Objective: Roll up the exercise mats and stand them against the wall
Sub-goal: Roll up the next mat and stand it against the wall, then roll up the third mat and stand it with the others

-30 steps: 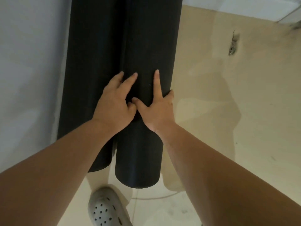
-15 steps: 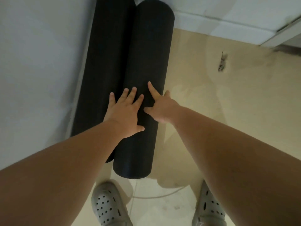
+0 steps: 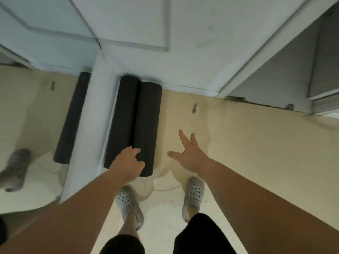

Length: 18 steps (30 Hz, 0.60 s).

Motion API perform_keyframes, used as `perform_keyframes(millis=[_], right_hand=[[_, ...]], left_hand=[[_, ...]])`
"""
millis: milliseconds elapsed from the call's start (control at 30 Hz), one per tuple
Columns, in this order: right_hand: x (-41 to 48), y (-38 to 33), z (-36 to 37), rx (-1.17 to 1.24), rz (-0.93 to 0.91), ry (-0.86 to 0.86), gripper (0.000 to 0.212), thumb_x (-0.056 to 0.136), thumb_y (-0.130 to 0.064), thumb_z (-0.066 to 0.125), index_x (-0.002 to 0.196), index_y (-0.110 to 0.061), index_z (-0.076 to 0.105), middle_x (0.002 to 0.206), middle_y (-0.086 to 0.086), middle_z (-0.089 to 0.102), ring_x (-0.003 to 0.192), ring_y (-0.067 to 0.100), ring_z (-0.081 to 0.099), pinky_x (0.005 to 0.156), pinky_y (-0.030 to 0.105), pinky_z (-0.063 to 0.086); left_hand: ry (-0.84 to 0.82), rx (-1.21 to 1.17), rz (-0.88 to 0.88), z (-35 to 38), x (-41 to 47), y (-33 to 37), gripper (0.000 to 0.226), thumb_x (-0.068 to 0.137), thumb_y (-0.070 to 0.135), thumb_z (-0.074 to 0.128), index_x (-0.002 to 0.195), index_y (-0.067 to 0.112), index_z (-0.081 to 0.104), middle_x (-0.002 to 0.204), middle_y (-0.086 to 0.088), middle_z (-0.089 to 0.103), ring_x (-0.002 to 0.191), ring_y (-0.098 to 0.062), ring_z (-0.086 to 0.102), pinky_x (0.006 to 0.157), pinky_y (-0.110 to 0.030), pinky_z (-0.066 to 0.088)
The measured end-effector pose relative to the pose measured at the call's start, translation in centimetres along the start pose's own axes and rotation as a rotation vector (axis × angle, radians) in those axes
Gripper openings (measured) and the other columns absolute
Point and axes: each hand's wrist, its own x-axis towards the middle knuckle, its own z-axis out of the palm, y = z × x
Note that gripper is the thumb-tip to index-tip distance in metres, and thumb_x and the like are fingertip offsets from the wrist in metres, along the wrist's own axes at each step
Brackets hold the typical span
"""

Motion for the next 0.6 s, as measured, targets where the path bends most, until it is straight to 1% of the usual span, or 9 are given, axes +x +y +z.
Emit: perform_keyframes(millis=[67, 100, 133, 200, 267, 333, 400, 500, 600], right_hand=[[-6.3, -1.0, -1.7, 0.026, -0.029, 0.046, 0.088, 0.101, -0.049, 0.061, 0.162, -0.049, -0.003, 0.170, -0.005, -0.026, 0.154, 0.030, 0.029, 0.100, 0.030, 0.036], [-9.1, -1.5, -2.5, 0.052, -0.046, 0.078, 0.088, 0.100, -0.049, 0.062, 0.163, -0.049, 0.000, 0.171, -0.006, -0.024, 0.156, 0.029, 0.024, 0.103, 0.032, 0.037], [-11.7, -2.0, -3.2, 0.090, -0.060, 0.109, 0.087, 0.099, -0.050, 0.063, 0.163, -0.048, 0.003, 0.171, -0.006, -0.022, 0.158, 0.029, 0.020, 0.110, 0.035, 0.036], [-16.7, -2.8, -4.2, 0.173, -0.082, 0.165, 0.086, 0.098, -0.049, 0.065, 0.163, -0.047, 0.010, 0.172, -0.007, -0.018, 0.159, 0.027, 0.013, 0.121, 0.043, 0.028], [-21.1, -3.1, -4.9, 0.238, -0.119, 0.235, 0.083, 0.098, -0.048, 0.066, 0.164, -0.044, 0.015, 0.173, -0.007, -0.014, 0.160, 0.026, 0.011, 0.125, 0.047, 0.026], [-25.0, -2.9, -5.2, 0.289, -0.145, 0.322, 0.081, 0.098, -0.048, 0.066, 0.164, -0.042, 0.018, 0.174, -0.006, -0.010, 0.159, 0.026, 0.012, 0.125, 0.047, 0.026], [-28.6, -2.0, -4.7, 0.337, -0.154, 0.430, 0.079, 0.098, -0.048, 0.066, 0.163, -0.041, 0.022, 0.174, -0.005, -0.003, 0.159, 0.025, 0.014, 0.123, 0.045, 0.025], [-34.3, 1.0, -2.2, 0.442, -0.118, 0.595, 0.078, 0.097, -0.048, 0.067, 0.163, -0.038, 0.026, 0.173, -0.004, 0.012, 0.157, 0.022, 0.021, 0.119, 0.041, 0.028], [-40.1, 5.1, 2.4, 0.583, -0.035, 0.737, 0.076, 0.097, -0.046, 0.067, 0.162, -0.036, 0.029, 0.170, -0.002, 0.024, 0.154, 0.022, 0.028, 0.116, 0.039, 0.032]], left_hand=[[0.042, -0.185, 0.034, -1.3, -6.8, 3.2, 0.062, 0.097, 0.026, 0.062, 0.154, 0.024, 0.038, 0.153, -0.001, 0.042, 0.110, -0.010, 0.058, 0.100, -0.033, 0.047], [0.062, -0.264, 0.054, -2.0, -9.7, 4.6, 0.061, 0.097, 0.027, 0.064, 0.153, 0.025, 0.040, 0.145, 0.001, 0.048, 0.107, -0.010, 0.059, 0.096, -0.033, 0.051], [0.088, -0.329, 0.076, -2.8, -12.3, 5.9, 0.058, 0.096, 0.030, 0.065, 0.150, 0.027, 0.044, 0.144, 0.002, 0.050, 0.111, -0.013, 0.059, 0.098, -0.036, 0.052], [0.151, -0.378, 0.144, -4.3, -16.9, 8.0, 0.043, 0.098, 0.033, 0.063, 0.140, 0.028, 0.056, 0.147, 0.006, 0.050, 0.126, -0.017, 0.054, 0.107, -0.038, 0.046], [0.204, -0.390, 0.249, -5.8, -20.3, 9.5, 0.032, 0.100, 0.031, 0.061, 0.132, 0.027, 0.064, 0.141, 0.008, 0.056, 0.129, -0.014, 0.051, 0.105, -0.032, 0.041], [0.225, -0.374, 0.361, -7.2, -23.0, 10.6, 0.034, 0.100, 0.029, 0.061, 0.133, 0.026, 0.063, 0.130, 0.009, 0.060, 0.118, -0.011, 0.053, 0.097, -0.029, 0.040], [0.226, -0.363, 0.441, -8.2, -24.8, 11.0, 0.039, 0.099, 0.028, 0.063, 0.137, 0.022, 0.060, 0.128, 0.009, 0.060, 0.116, -0.009, 0.052, 0.096, -0.028, 0.039], [0.150, -0.273, 0.512, -8.4, -26.4, 10.7, 0.039, 0.097, 0.032, 0.066, 0.134, 0.021, 0.062, 0.137, 0.003, 0.060, 0.121, -0.014, 0.054, 0.101, -0.030, 0.039], [0.024, -0.162, 0.555, -6.6, -28.6, 10.0, 0.028, 0.095, 0.034, 0.067, 0.123, 0.028, 0.063, 0.138, 0.001, 0.058, 0.120, -0.017, 0.055, 0.098, -0.030, 0.039]])
